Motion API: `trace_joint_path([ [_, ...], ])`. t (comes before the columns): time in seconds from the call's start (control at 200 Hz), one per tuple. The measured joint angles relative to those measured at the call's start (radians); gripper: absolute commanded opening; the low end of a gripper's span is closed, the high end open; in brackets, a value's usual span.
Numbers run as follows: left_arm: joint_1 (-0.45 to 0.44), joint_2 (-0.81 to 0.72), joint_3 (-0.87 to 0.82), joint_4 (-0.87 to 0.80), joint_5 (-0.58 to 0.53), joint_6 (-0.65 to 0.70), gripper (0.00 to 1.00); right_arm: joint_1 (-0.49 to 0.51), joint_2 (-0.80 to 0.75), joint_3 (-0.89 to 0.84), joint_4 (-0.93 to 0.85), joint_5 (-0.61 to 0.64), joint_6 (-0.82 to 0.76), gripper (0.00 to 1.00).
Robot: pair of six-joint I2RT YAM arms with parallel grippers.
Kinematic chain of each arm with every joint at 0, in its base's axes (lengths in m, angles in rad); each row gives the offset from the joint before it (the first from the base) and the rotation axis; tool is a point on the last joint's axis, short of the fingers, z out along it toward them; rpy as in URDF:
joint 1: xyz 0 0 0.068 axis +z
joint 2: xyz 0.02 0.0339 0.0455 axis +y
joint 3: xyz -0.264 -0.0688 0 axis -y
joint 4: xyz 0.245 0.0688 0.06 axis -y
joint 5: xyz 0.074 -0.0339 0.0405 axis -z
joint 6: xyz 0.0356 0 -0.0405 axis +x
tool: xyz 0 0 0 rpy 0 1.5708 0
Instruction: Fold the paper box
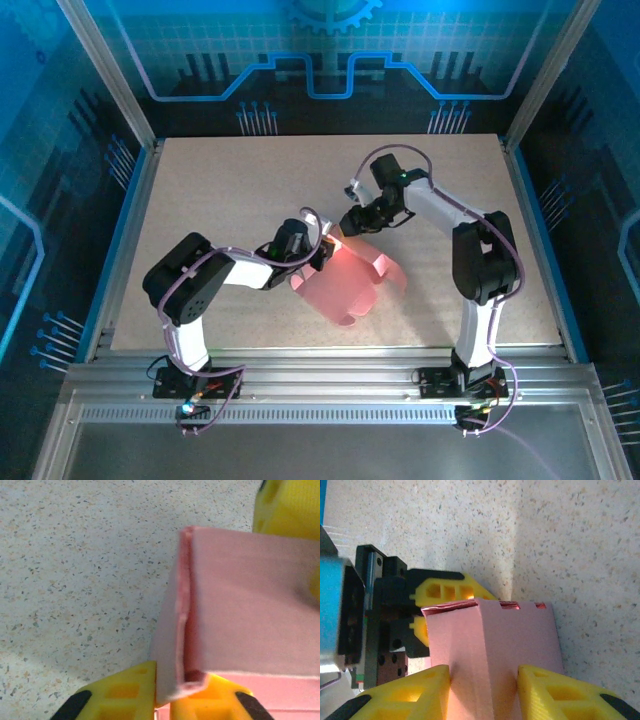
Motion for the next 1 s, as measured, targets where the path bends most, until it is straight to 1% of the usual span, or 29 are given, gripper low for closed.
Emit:
trace_joint_path([
  [0.045,-0.005,0.0,0.0,-0.001,-0.006,0.003,0.01,0.0,-0.003,0.0,0.01,0.001,0.006,0.4],
  [0.295,-0.011,0.0,0.005,-0.005,-0.019,0.016,0.02,0.0,-0.017,-0.028,0.04,0.003,0.037,0.4],
  [0.375,-0.011,0.001,0.005,-0.001,-0.019,0.011,0.0,0.0,-0.022,-0.037,0.052,0.003,0.045,0.41],
  [0.645,-0.011,0.005,0.005,0.009,-0.018,-0.01,0.0,0.006,-0.037,-0.053,0.08,0.021,0.074,0.41],
  [0.815,-0.016,0.005,0.003,0.014,-0.019,-0.01,0.0,0.008,-0.062,-0.082,0.101,0.028,0.092,0.49],
  [0.84,-0.017,0.005,0.002,0.018,-0.019,-0.01,0.0,0.008,-0.067,-0.086,0.105,0.028,0.096,0.51],
  [0.875,-0.018,0.005,0.0,0.024,-0.018,-0.01,0.0,0.008,-0.072,-0.092,0.111,0.028,0.1,0.58],
  [0.905,-0.018,0.005,0.0,0.029,-0.019,-0.01,0.0,0.008,-0.079,-0.1,0.118,0.027,0.107,0.62],
  [1.001,-0.02,0.005,-0.001,0.042,-0.019,-0.01,0.0,0.006,-0.098,-0.139,0.153,0.019,0.125,0.63],
])
